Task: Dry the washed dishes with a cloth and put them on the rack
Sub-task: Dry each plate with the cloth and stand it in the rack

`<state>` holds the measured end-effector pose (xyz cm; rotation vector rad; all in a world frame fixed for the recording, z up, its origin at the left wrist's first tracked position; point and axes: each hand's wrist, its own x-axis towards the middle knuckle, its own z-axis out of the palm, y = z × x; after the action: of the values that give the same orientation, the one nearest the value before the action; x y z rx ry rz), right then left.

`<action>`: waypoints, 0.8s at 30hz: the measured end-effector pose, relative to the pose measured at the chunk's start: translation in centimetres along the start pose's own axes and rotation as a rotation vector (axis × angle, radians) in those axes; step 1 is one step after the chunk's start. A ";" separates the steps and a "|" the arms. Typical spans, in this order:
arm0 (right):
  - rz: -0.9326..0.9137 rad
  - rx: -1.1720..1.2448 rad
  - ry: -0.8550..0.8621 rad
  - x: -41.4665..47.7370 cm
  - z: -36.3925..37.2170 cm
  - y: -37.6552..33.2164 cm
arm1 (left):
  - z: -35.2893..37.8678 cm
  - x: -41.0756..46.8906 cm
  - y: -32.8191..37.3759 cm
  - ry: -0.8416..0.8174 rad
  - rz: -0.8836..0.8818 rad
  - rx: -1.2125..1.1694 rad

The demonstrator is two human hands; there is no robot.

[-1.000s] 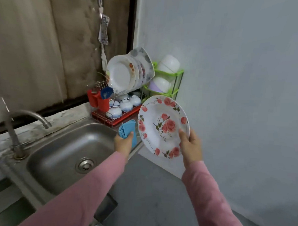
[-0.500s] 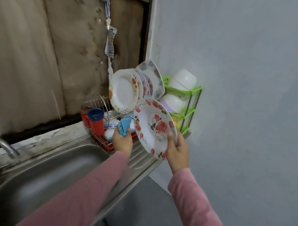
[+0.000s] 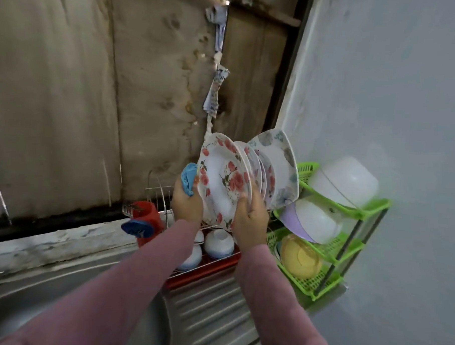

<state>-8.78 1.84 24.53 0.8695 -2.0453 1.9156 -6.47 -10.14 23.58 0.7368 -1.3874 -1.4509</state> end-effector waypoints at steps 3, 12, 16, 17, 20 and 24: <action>-0.009 -0.034 -0.088 1.8 1.7 1.4 | 0.5 1.1 -0.9 0.023 -0.022 0.025; 0.044 0.023 -0.093 5.3 6.5 4.9 | 1.0 3.2 -3.0 0.159 -0.074 0.096; 0.044 -0.034 -0.085 5.8 7.8 5.9 | 1.2 3.9 -3.9 0.187 -0.087 0.113; 0.062 -0.058 -0.095 5.9 7.9 6.1 | 1.2 3.8 -4.0 0.185 -0.083 0.117; 0.126 -0.092 -0.176 5.8 8.1 6.7 | 1.3 3.8 -4.4 0.186 -0.068 0.136; 0.044 -0.104 -0.274 5.5 7.6 6.8 | 1.5 3.3 -4.4 0.171 -0.046 0.163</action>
<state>-15.06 -7.05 20.71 1.1230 -2.3121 1.7758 -9.97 -13.09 20.20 0.9795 -1.3744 -1.2877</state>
